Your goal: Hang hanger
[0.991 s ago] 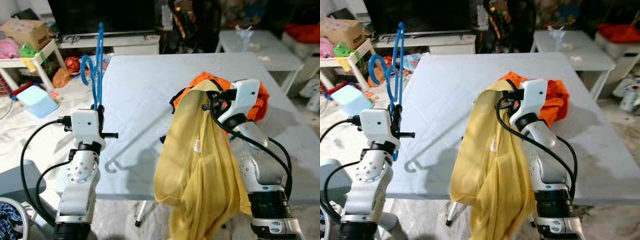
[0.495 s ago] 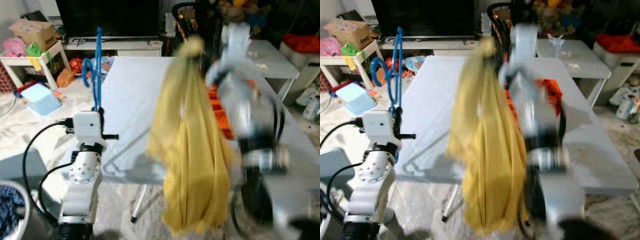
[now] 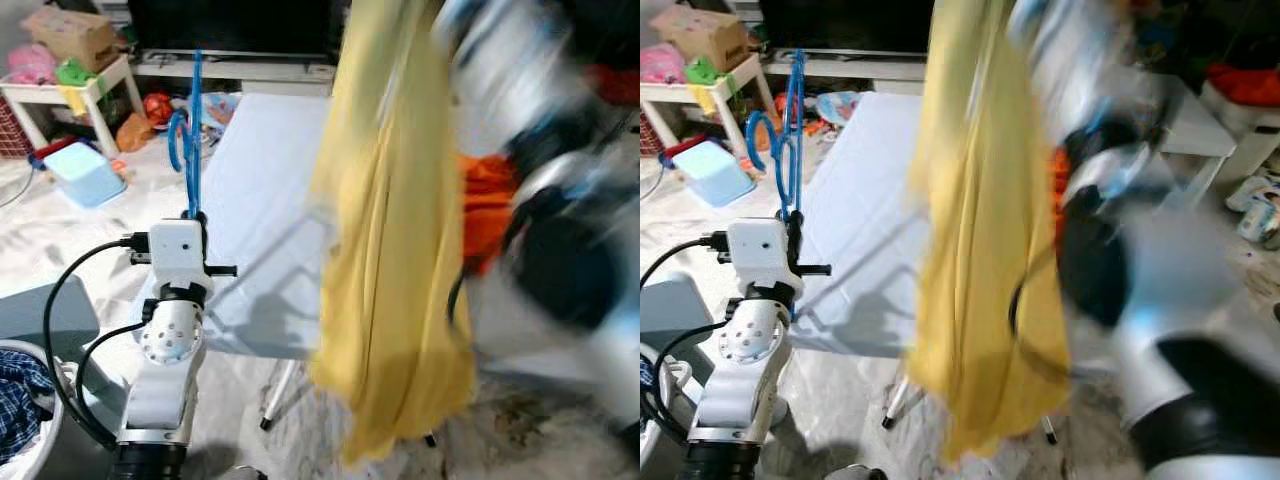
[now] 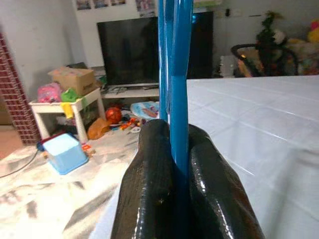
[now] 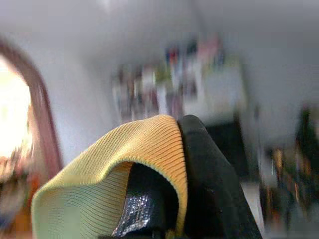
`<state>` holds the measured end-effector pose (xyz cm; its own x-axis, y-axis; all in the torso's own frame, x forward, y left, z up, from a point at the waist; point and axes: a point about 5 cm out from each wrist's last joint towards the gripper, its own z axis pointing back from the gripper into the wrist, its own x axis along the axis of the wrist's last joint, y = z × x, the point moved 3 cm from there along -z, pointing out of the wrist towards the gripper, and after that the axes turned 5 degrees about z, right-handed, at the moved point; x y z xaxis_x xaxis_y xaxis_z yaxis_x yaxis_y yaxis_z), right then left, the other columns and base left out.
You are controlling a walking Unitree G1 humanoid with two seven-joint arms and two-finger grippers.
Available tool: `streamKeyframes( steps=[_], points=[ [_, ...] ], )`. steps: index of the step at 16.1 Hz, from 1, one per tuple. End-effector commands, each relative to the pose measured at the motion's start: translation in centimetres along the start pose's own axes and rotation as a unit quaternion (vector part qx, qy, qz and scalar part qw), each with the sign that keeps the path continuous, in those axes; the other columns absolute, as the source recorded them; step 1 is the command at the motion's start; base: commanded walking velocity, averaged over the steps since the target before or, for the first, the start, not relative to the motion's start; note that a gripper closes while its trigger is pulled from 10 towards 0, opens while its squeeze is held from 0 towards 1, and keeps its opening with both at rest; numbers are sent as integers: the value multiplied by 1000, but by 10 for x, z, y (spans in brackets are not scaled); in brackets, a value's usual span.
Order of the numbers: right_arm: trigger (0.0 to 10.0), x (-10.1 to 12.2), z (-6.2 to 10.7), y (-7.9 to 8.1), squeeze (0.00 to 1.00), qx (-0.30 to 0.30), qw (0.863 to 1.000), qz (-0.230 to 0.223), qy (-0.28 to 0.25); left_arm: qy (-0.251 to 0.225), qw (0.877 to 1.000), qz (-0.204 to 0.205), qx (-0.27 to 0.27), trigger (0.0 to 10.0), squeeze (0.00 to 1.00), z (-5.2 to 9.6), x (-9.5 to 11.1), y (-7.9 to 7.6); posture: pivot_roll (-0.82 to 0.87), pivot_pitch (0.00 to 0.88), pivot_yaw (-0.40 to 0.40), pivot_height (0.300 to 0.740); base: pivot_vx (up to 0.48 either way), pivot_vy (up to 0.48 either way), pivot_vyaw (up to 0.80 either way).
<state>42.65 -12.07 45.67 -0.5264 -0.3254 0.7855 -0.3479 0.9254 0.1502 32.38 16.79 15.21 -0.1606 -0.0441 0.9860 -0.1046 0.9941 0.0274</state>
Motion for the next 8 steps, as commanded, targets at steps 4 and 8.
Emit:
streamKeyframes(
  steps=[4, 8],
  points=[
    [10000, 16, 5, -27, 0, -34, 998, 36, -27, -9, 1000, -9, 7, 10000, 0, 2, 3, -1, -6, 0, -62, 740, 0, 0, 0],
    [10000, -158, 103, -66, 1000, 32, 930, 219, 292, -15, 999, -7, -33, 10000, 0, 1, 6, -19, -18, 0, -40, 740, 0, 0, 0]
  ],
)
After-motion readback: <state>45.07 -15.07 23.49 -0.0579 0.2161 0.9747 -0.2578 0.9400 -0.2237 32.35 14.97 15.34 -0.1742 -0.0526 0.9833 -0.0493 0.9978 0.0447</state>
